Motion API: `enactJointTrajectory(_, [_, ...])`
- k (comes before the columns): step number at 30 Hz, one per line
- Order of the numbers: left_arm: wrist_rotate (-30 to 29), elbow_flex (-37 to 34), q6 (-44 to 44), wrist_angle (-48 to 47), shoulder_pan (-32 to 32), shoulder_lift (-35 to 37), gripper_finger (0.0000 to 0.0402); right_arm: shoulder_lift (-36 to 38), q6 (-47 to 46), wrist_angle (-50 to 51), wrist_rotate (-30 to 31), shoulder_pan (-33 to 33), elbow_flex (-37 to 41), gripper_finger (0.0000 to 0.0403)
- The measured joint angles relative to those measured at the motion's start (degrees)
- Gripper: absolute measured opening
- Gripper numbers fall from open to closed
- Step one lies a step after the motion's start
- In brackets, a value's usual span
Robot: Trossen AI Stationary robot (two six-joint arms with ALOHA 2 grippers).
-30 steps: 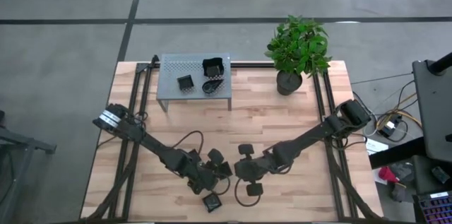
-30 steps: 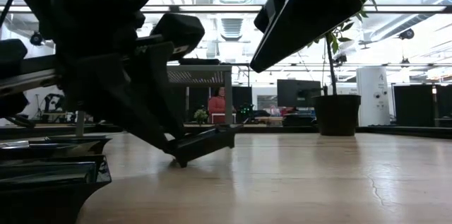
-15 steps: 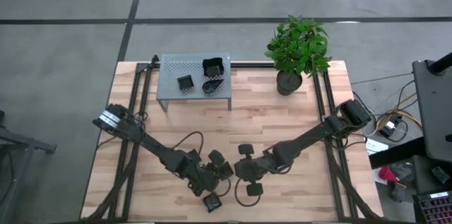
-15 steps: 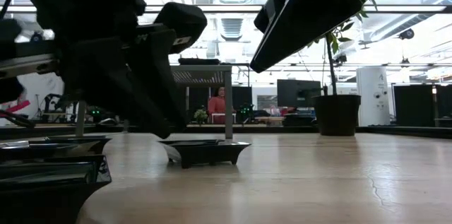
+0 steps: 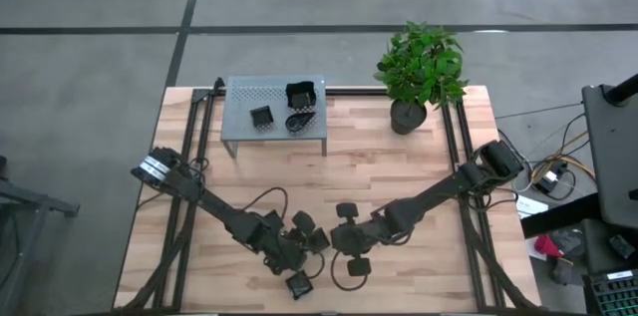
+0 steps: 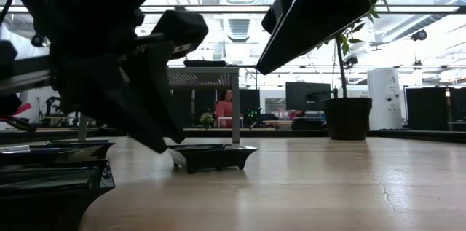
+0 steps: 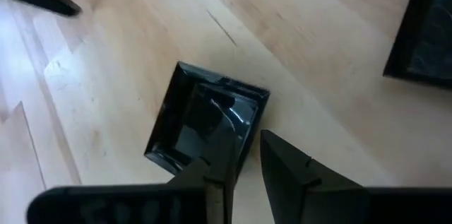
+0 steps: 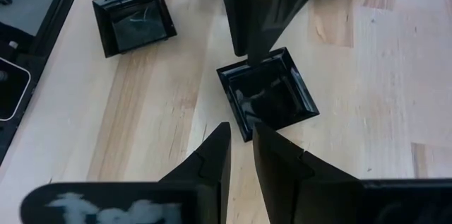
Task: Pick & Place Mini shaped plates
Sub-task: Stack the square plate on top of the square plate on the shelf
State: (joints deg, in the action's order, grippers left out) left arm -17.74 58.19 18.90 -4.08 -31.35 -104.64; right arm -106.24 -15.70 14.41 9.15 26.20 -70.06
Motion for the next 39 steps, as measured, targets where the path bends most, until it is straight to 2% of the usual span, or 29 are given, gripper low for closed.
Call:
enactJointTrajectory(15, [-2.9,-0.2,0.2,1.3,0.3,-2.1,0.0056,0.0,-0.2,-0.2,0.0,0.0,0.0,0.0056])
enactJointTrajectory(20, [-2.9,-0.2,0.1,1.3,0.6,-2.2,0.0038,0.0,-0.2,-0.2,0.0,0.0,0.0,0.0056])
enactJointTrajectory(24, [-2.9,-0.2,0.1,1.1,0.6,-2.2,0.0008,0.0,-0.2,-0.2,0.0,0.0,0.0,0.0056])
enactJointTrajectory(29, [-4.4,1.4,-1.2,-0.5,0.6,-1.7,0.0002,-0.1,-0.2,-0.2,0.0,0.0,0.0,0.0056])
enactJointTrajectory(33, [-10.8,4.3,-5.4,-10.7,0.2,1.2,0.0001,-0.1,-0.4,0.0,0.0,0.1,0.0,0.0056])
enactJointTrajectory(39, [-27.1,6.7,-18.9,-32.1,0.1,8.9,0.0001,0.0,-0.6,0.2,0.0,0.1,0.0,0.0056])
